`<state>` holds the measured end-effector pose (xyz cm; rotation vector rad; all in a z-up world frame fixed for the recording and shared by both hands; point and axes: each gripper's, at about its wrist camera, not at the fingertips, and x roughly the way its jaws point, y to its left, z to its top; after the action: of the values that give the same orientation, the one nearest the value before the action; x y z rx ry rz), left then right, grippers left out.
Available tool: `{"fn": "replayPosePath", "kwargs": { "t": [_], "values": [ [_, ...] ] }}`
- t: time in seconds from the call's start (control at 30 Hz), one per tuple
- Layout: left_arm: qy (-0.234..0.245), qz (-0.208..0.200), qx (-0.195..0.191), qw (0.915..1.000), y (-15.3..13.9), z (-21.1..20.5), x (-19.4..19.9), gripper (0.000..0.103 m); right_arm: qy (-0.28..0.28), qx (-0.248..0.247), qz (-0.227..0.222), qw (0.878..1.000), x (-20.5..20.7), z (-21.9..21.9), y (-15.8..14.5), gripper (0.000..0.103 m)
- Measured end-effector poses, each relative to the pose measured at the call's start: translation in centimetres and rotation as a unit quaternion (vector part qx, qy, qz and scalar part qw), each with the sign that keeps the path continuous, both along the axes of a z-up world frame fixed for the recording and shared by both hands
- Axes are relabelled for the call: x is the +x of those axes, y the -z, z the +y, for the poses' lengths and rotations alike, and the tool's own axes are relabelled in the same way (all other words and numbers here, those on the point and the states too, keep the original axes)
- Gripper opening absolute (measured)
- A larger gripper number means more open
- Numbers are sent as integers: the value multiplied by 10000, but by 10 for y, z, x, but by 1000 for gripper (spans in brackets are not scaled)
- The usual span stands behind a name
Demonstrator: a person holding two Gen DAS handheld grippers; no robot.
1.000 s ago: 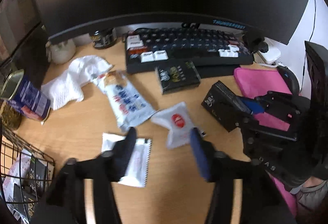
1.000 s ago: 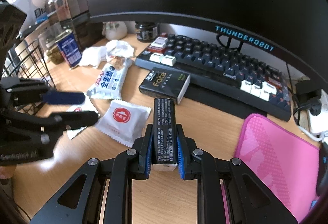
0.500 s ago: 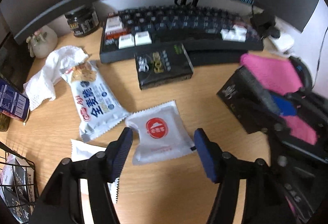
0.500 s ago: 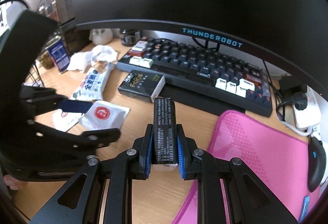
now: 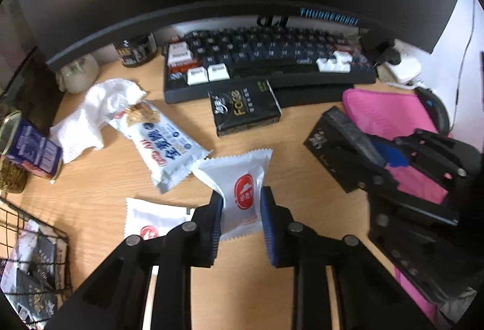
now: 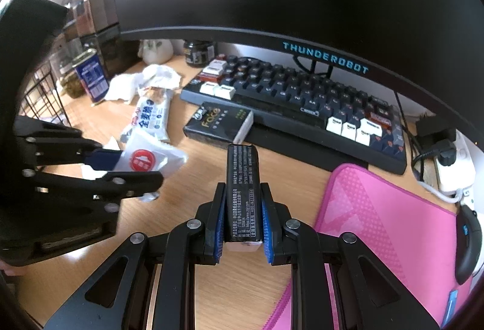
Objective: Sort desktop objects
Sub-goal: 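Grasp a white wet-wipe sachet with the left tool while the right tool holds the Face pack, then carry both held items over the wire basket and open both tools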
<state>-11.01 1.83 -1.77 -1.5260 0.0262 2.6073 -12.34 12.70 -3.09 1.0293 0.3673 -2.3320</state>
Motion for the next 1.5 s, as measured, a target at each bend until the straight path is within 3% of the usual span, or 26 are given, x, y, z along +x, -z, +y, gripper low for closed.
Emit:
{"fn": "replayPosePath", "kwargs": {
  "t": [0.13, 0.3, 0.47, 0.57, 0.77, 0.93, 1.0, 1.1, 1.13, 1.17, 1.23, 1.3, 1.5],
  "values": [
    [-164, 251, 52, 9995, -24, -14, 19, 25, -95, -63, 114, 9999, 13, -9, -15, 19],
    [-420, 807, 153, 9957, -73, -39, 57, 25, -434, -127, 504, 9977, 40, -38, -55, 19],
    [-990, 1366, 126, 9856, -121, -97, 98, 25, -984, -403, 645, 9922, 62, -86, -100, 19],
    [-1413, 1488, 33, 9787, -135, -141, 123, 25, -1419, -555, 660, 9861, 81, -126, -120, 19],
    [-2207, 1251, -137, 9672, -119, -217, 162, 25, -2283, -718, 548, 9694, 129, -218, -124, 19],
    [-2631, 1161, 86, 9577, -97, -259, 188, 25, -2620, -585, 330, 9627, 154, -276, -104, 19],
    [-2770, 1111, 166, 9543, -89, -268, 195, 25, -2661, -513, 229, 9623, 157, -284, -95, 19],
    [-2687, 1094, 286, 9566, -84, -272, 197, 29, -2644, -390, 173, 9635, 158, -289, -82, 20],
    [-2711, 1175, 393, 9545, -85, -274, 200, 34, -2609, -370, 186, 9645, 158, -290, -79, 21],
    [-2729, 1258, 454, 9527, -86, -276, 203, 46, -2553, -366, 199, 9660, 156, -291, -77, 28],
    [-2768, 1363, 378, 9505, -88, -277, 208, 59, -2533, -453, 197, 9661, 154, -291, -77, 41],
    [-2809, 1389, 378, 9489, -89, -278, 210, 59, -2503, -593, 195, 9661, 152, -288, -81, 47],
    [-2795, 1315, 423, 9501, -88, -275, 209, 59, -2519, -588, 220, 9657, 153, -286, -85, 48]
  ]
}}
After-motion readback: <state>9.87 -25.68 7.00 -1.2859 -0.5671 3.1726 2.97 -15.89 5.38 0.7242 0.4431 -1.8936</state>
